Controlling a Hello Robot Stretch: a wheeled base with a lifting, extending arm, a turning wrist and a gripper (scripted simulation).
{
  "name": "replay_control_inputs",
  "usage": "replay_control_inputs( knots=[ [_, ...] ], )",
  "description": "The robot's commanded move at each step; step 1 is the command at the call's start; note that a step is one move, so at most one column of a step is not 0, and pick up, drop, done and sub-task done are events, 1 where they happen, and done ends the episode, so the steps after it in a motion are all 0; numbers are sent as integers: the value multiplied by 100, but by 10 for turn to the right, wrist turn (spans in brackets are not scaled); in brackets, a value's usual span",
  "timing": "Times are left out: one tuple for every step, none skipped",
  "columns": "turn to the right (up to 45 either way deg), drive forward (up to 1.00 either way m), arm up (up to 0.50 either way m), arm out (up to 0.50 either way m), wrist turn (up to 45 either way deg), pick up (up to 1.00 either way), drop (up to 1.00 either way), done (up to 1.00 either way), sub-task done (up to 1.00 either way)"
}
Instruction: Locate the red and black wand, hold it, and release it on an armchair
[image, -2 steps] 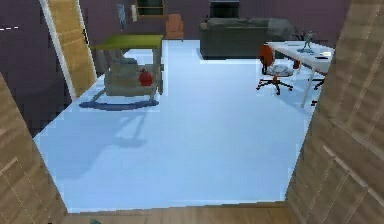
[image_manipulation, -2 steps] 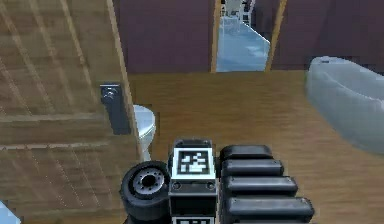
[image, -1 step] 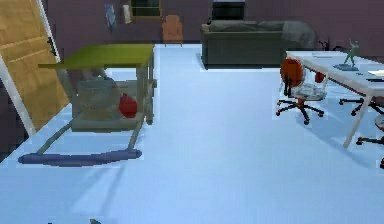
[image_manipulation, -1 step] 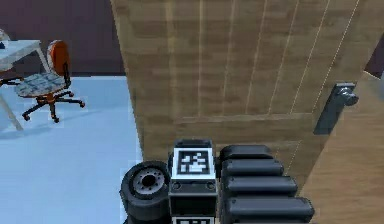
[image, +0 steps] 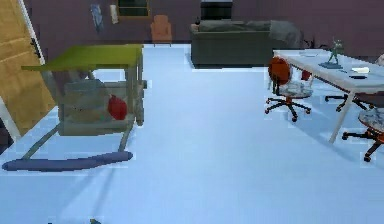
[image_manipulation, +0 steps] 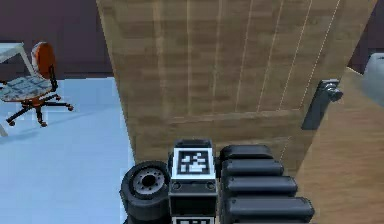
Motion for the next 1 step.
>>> replay_control_inputs(
  knots=[
    [0,100,0,0,0,0,0,0,0]
  ],
)
